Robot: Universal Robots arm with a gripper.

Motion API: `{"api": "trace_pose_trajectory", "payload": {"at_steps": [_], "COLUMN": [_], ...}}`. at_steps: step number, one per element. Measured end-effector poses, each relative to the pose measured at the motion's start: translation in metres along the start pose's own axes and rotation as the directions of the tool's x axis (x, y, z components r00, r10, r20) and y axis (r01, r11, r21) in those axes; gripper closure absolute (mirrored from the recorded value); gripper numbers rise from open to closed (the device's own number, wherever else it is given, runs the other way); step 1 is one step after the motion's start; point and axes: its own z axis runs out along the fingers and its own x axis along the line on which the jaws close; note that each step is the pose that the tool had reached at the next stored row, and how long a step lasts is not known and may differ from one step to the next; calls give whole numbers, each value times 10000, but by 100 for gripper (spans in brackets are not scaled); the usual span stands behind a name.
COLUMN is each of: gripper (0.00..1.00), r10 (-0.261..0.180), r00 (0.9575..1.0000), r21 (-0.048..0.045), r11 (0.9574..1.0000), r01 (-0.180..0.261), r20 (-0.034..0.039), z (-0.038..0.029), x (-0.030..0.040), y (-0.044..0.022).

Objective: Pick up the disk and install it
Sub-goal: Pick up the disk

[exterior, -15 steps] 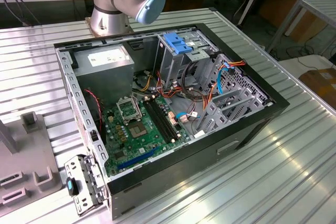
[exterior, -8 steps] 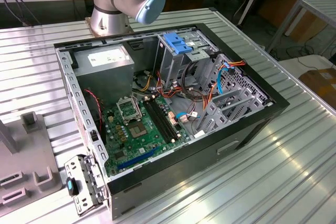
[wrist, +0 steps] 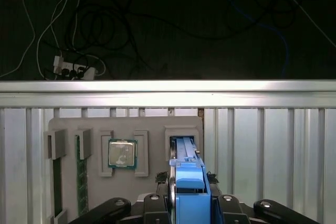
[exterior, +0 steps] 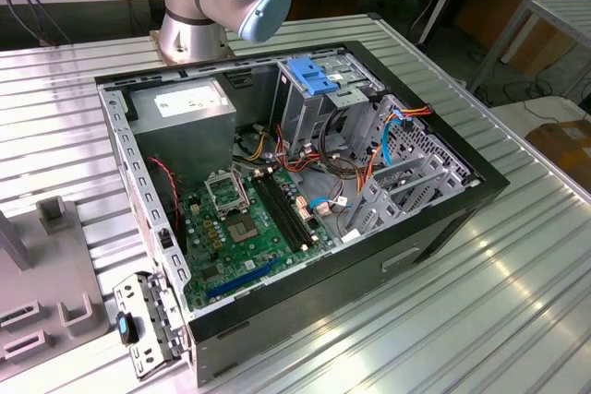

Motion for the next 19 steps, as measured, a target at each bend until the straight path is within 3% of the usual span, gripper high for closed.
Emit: {"api": "trace_pose_trajectory", "payload": {"at_steps": [10,16,18,19], "gripper": [63,63,63,63], "r10": [0,0,-1,-1], "r00": [10000,10000,10000,10000], "r21": [17,4,3,3], "r11": [10000,10000,10000,10000], "r01": [0,0,1,1], "r20": [6,-6,-12,-15], "z": [1,-357,-443,-533], "x": [-1,10,13,16], "y": [-1,-5,-6,-7]}}
